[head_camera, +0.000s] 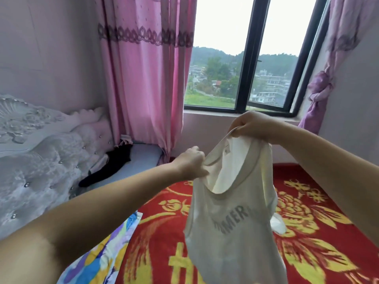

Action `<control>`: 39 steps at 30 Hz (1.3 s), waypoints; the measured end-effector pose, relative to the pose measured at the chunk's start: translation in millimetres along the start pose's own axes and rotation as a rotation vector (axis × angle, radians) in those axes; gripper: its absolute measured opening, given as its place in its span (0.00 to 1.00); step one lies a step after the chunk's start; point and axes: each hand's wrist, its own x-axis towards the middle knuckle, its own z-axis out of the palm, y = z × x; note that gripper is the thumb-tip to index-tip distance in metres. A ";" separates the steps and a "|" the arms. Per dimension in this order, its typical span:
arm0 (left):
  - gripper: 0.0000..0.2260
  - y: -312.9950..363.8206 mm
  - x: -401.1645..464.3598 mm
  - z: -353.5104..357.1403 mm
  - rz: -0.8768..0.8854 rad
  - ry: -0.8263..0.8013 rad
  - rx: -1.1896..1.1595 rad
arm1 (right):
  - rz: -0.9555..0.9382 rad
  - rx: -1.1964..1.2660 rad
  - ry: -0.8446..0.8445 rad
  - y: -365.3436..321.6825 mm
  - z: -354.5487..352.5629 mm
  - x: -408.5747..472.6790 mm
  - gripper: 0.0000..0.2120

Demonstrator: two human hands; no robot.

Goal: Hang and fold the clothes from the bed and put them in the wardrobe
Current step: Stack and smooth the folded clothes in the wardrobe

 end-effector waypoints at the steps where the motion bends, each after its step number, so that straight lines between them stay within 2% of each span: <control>1: 0.12 -8.8 0.3 0.4 0.026 0.060 0.005 | 0.007 -0.022 -0.009 5.5 -10.3 -2.6 0.03; 2: 0.12 -20.4 -1.3 -2.4 0.045 0.104 -0.032 | 0.016 -0.045 -0.040 12.4 -20.0 -5.8 0.05; 5: 0.16 -43.2 2.4 -18.2 0.103 0.183 -0.235 | 0.076 -0.041 -0.248 40.7 -47.0 -26.0 0.19; 8: 0.14 -41.7 12.8 -31.1 0.149 0.198 -0.491 | 0.181 -0.031 -0.418 70.4 -53.7 -35.0 0.20; 11: 0.13 -39.4 18.2 -35.1 0.125 0.188 -0.870 | 0.242 -0.090 -0.343 101.7 -44.0 -36.0 0.11; 12: 0.14 -40.6 18.3 -33.7 0.114 0.203 -0.944 | 0.235 -0.054 -0.293 112.2 -38.2 -37.2 0.12; 14: 0.16 -42.5 17.1 -30.2 0.119 0.233 -0.968 | 0.198 0.174 -0.185 128.9 -22.1 -41.7 0.15; 16: 0.19 -44.5 13.8 -34.7 0.116 0.165 -0.936 | 0.142 0.510 -0.084 136.2 -5.0 -45.6 0.22; 17: 0.22 -47.2 11.2 -41.1 0.106 0.087 -0.925 | 0.112 0.635 -0.044 137.7 0.8 -45.1 0.28; 19: 0.28 -59.4 5.8 -58.8 0.090 -0.123 -0.902 | 0.080 0.744 -0.056 138.1 1.2 -40.1 0.39; 21: 0.26 -77.1 -1.0 -75.9 0.101 -0.306 -0.942 | 0.105 0.732 -0.297 133.7 -10.5 -36.8 0.37; 23: 0.30 -93.2 -7.1 -89.4 0.087 -0.400 -1.030 | 0.126 0.605 -0.548 128.8 -25.4 -35.3 0.30; 24: 0.30 -99.7 -9.3 -93.7 0.079 -0.432 -1.067 | 0.120 0.546 -0.606 126.4 -30.9 -34.2 0.25; 26: 0.23 -106.2 -14.0 -98.1 0.083 -0.488 -1.104 | 0.126 0.479 -0.573 121.1 -35.1 -32.2 0.15; 28: 0.11 -108.1 -21.3 -99.3 0.087 -0.499 -1.104 | 0.125 0.496 -0.447 115.4 -33.8 -31.4 0.09; 29: 0.08 -108.3 -25.4 -99.3 0.073 -0.475 -1.095 | 0.107 0.525 -0.378 113.2 -32.1 -31.4 0.09; 31: 0.10 -105.4 -30.4 -98.4 0.027 -0.355 -1.024 | 0.055 0.581 -0.260 109.7 -27.6 -33.2 0.13; 34: 0.15 -95.5 -30.2 -88.5 0.039 0.059 -0.682 | 0.008 0.554 -0.112 103.7 -24.4 -36.0 0.15; 36: 0.18 -93.0 -25.6 -79.5 0.098 0.299 -0.553 | 0.012 0.485 -0.049 101.5 -28.0 -35.9 0.18; 37: 0.19 -92.8 -24.0 -76.6 0.110 0.341 -0.542 | 0.024 0.459 -0.037 101.7 -30.8 -35.7 0.20; 39: 0.21 -94.1 -19.1 -73.8 0.067 0.300 -0.493 | 0.068 0.370 -0.032 102.6 -33.0 -33.6 0.22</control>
